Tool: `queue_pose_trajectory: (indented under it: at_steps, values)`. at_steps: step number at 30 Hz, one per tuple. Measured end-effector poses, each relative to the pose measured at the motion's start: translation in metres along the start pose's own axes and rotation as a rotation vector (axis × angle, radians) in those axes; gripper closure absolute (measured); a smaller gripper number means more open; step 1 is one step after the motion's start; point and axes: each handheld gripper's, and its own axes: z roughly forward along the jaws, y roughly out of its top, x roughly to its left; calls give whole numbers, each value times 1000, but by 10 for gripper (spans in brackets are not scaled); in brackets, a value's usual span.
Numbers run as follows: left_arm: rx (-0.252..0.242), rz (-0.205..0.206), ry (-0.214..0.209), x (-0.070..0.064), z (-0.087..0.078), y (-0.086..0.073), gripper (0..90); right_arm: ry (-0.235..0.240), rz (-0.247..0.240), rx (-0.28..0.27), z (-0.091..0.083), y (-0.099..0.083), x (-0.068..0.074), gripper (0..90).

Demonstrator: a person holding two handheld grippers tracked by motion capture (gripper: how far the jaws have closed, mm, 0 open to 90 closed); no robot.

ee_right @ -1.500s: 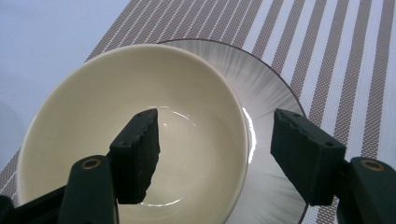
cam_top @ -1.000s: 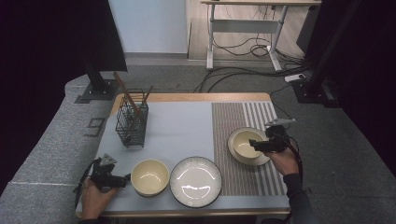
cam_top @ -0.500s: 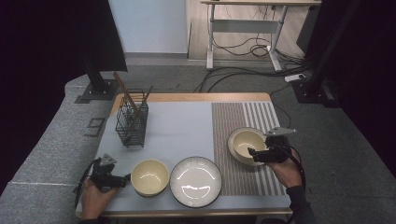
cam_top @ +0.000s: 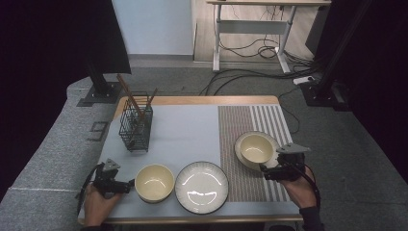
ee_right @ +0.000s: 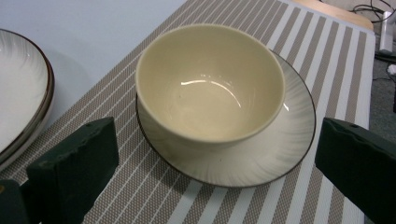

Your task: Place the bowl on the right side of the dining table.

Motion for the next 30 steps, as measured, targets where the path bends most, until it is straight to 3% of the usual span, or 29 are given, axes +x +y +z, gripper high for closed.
queue_pose_trajectory:
  at_steps: [19,30]
  values:
    - [-1,0,1,0,0,0,1,-51,54,49,29,-58,3,0]
    - [-1,0,0,0,0,0,1,-40,96,72,49,-78,1,0]
